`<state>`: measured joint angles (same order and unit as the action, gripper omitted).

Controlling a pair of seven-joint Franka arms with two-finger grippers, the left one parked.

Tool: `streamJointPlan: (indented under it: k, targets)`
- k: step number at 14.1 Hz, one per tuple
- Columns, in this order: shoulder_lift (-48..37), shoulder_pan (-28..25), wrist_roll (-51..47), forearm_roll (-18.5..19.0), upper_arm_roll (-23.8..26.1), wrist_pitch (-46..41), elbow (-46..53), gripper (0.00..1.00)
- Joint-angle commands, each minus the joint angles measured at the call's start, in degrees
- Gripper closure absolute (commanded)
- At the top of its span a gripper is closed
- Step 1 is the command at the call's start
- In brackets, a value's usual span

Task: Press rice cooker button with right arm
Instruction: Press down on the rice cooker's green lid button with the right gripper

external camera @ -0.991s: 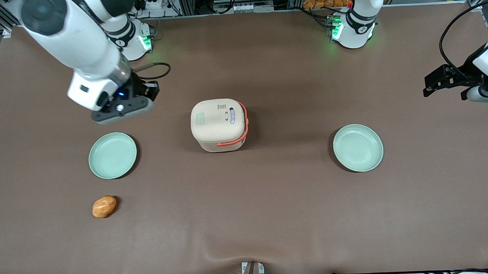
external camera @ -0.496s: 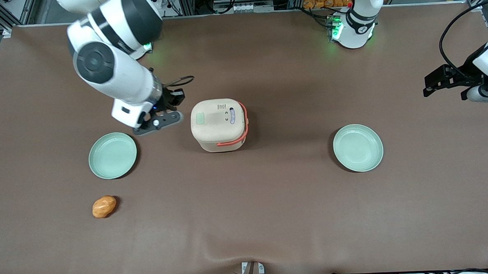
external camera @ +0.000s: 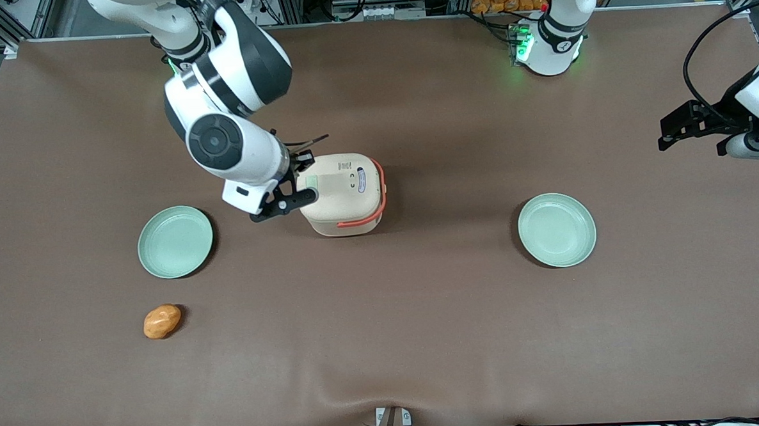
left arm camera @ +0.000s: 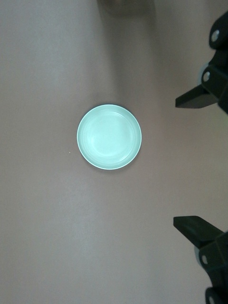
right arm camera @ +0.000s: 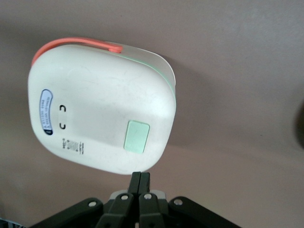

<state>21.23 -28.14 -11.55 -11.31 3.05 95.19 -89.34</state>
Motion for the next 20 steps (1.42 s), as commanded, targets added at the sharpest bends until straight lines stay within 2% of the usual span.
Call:
streamJointPlan:
  k: [1,17,20]
  targets:
    - [0.83,-0.78,-0.66,-1.08,-0.41,1.57,-1.18,1.00]
    - [5.05,-2.71,-0.40,-1.08,-0.41,2.63,-1.36,1.00]
    - [5.22,-2.62,-0.31,-0.99,-0.50,5.43,-3.02,1.00]
